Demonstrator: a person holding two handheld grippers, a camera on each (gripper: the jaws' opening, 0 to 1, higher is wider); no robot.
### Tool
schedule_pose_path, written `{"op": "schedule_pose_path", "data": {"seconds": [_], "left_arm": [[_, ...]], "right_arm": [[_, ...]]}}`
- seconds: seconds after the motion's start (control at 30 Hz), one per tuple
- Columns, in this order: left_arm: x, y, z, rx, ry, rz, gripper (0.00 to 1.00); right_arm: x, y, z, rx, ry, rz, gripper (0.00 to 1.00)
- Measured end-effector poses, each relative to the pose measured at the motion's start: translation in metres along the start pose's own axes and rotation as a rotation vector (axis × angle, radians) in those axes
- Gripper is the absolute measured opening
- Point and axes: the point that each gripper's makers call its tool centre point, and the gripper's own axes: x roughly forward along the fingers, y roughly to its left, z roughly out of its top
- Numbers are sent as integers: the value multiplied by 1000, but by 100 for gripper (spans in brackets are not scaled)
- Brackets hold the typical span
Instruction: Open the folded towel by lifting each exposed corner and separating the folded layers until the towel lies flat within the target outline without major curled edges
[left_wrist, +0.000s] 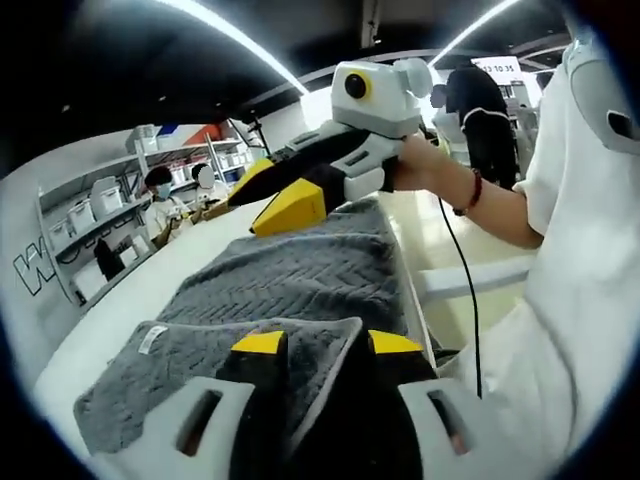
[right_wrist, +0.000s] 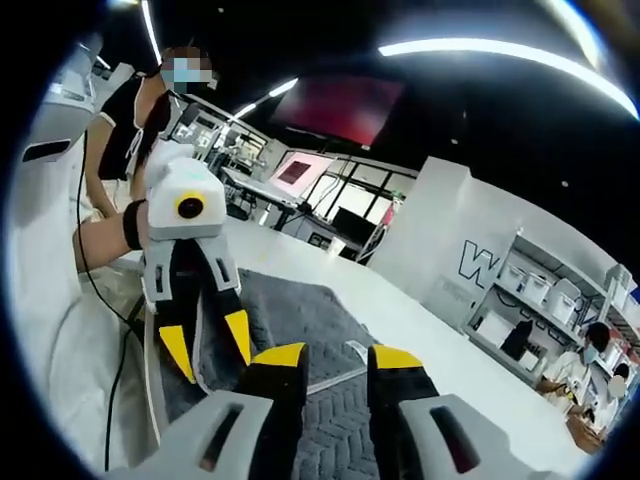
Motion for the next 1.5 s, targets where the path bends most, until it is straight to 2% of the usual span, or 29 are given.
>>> {"op": "schedule_pose_path", "data": {"seconds": [0.07, 0.13, 0.33, 0.6, 0.67, 0.73, 1.0, 1.17, 1.33, 1.5], "left_arm": [[0, 0, -1, -39, -1, -5, 22], [1, 1, -3, -32, 7, 0, 20], [-3, -3, 0, -35, -20, -11, 9], [-8, -4, 5, -48, -55, -12, 7], [-9, -9, 9, -53, -78, -39, 8], [-11, -8, 13, -60, -109, -29, 5], [-15, -4, 15, -97, -139, -30, 3], [-15, -8, 15, -78, -136, -43, 2], [-16, -12, 19, -86, -173, -65, 2], [-16, -12, 20, -84, -179, -64, 2]], "right_arm": [[1, 1, 0, -2, 1, 3, 18], [4, 2, 0, 0, 1, 10, 18], [13, 3, -2, 19, 4, 27, 17], [25, 2, -12, 67, 12, 39, 18], [31, 5, -13, 133, -16, 77, 18], [34, 3, -16, 155, -17, 82, 18], [45, -1, -14, 163, -17, 74, 18], [56, -7, -18, 203, -10, 78, 18], [66, -12, -21, 227, 0, 85, 18], [75, -14, -23, 212, 21, 87, 19]]}}
